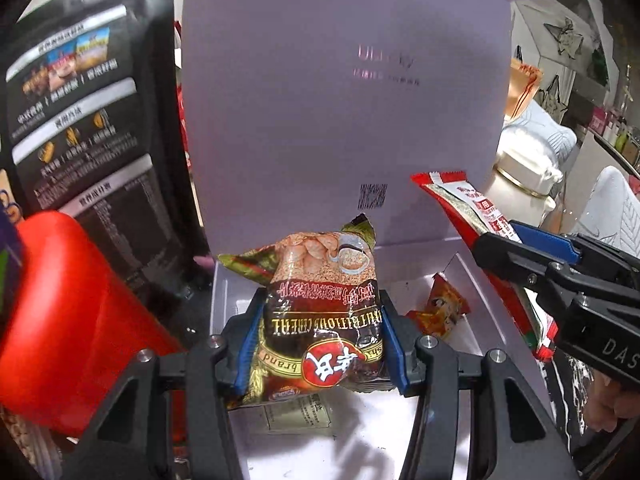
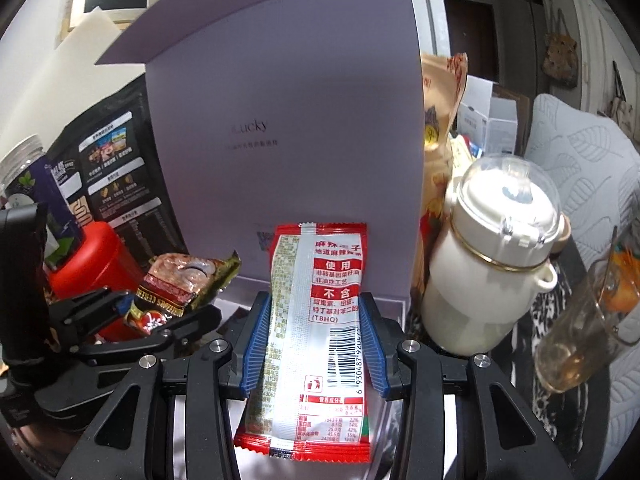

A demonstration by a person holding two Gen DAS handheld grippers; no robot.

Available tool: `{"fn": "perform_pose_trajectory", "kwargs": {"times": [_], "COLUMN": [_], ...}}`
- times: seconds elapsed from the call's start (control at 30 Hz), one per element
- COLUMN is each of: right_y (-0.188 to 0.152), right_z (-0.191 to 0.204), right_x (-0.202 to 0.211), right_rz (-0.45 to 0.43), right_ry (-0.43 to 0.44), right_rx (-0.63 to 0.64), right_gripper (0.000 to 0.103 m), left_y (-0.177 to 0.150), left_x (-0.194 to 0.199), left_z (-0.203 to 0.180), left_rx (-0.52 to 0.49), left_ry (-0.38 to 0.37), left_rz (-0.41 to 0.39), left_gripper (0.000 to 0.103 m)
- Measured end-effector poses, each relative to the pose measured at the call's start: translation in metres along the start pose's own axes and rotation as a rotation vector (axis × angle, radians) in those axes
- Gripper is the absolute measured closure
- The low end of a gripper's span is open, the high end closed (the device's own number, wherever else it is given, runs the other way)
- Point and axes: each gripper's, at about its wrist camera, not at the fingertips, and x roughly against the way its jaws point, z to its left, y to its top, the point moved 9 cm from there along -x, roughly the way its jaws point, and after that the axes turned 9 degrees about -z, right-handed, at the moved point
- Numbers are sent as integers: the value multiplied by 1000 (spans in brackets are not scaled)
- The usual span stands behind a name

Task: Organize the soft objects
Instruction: 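Open both grippers to drop the bag and strip packet into the lavender box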

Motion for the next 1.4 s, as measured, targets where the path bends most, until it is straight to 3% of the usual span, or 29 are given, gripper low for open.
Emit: {"fn": "perform_pose_trajectory", "kwargs": {"times": [0.37,0.67,0.87,1.07,1.2,1.23,1.3,1.4], "right_y": [-16,-32,-35,-33,-29,-24,-18,-10], "right_z": [6,-2,-7,-15,-17,-16,-15,-16], "right_x": [-21,-39,-47,-46,-38,-33,-26,-14], "right_rz": [62,137,153,158,145,123,101,74], "right_ry": [-59,-108,-109,-136,-160,-162,-173,-199], "right_rx": [39,34,19,19,39,52,70,88], "right_gripper": [60,59,57,54,36,34,34,30], "left_y": [-7,-8,-15,-11,-10,-9,-9,0], "left_x": [-23,-40,-55,-64,-62,-62,-52,-41], "left_z": [5,2,-2,1,2,2,6,1], "left_rx": [26,-13,4,15,21,21,19,22], "left_ry": [11,102,81,66,59,57,52,29], "left_rz": [89,153,219,218,224,223,211,187], "left_gripper": [52,52,52,51,45,44,30,22]}}
